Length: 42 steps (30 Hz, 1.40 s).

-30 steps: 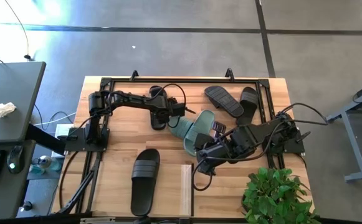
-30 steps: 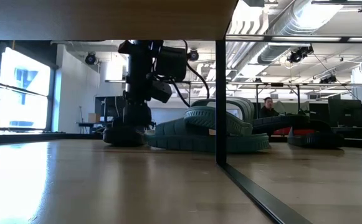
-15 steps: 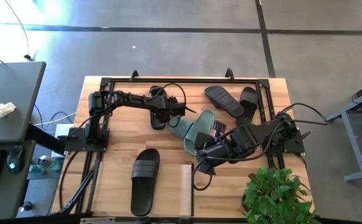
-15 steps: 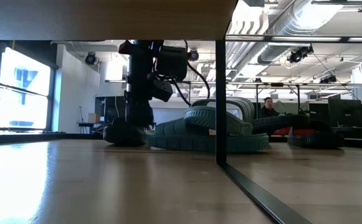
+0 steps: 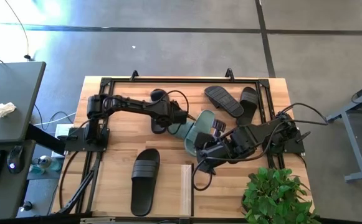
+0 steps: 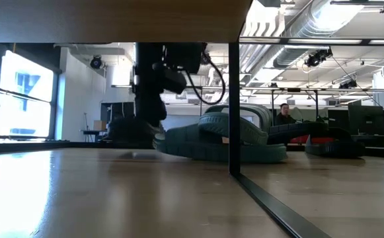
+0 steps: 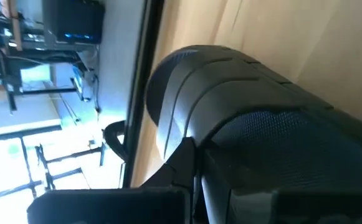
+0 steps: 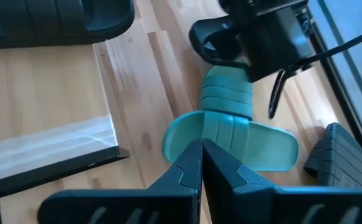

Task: Pick and place slides into the shelf
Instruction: Put the pair black slipper on the shelf

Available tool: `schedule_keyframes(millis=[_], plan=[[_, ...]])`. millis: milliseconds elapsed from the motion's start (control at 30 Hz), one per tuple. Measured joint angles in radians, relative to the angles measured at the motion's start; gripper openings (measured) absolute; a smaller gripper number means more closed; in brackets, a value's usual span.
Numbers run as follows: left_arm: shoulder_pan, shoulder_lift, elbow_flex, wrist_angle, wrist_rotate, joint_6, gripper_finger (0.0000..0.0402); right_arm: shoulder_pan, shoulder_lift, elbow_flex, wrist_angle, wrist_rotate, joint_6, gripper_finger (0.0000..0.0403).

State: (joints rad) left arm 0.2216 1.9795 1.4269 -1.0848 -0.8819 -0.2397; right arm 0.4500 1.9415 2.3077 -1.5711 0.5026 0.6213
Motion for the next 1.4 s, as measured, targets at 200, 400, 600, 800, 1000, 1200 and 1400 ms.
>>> schedule_keyframes(millis=[200,400,600,800,1000,1200,1400], plan=[[-0.040,0.000,0.109,-0.117,-0.041,-0.050,0.0001,-0.003,0.000,0.000,0.000,0.019,0.078,0.0000],[-0.061,-0.002,0.235,-0.274,-0.080,-0.124,0.0001,-0.005,-0.021,0.000,0.000,0.070,0.170,0.0000],[-0.088,-0.002,0.356,-0.468,-0.144,-0.196,0.0000,-0.020,-0.105,0.000,0.000,0.154,0.219,0.0000],[-0.168,-0.027,0.468,-0.487,-0.192,-0.172,0.0000,-0.158,-0.217,0.000,0.000,0.107,0.194,0.0004],[-0.281,-0.033,0.576,-0.486,-0.297,-0.059,0.0000,-0.390,-0.330,0.000,0.000,-0.082,0.105,0.0029],[-0.397,-0.033,0.601,-0.481,-0.442,0.118,0.0000,-0.646,-0.387,0.000,0.006,-0.447,0.069,0.0068],[-0.474,-0.033,0.602,-0.469,-0.549,0.242,0.0000,-0.839,-0.351,0.000,0.050,-0.829,0.038,0.0114]])
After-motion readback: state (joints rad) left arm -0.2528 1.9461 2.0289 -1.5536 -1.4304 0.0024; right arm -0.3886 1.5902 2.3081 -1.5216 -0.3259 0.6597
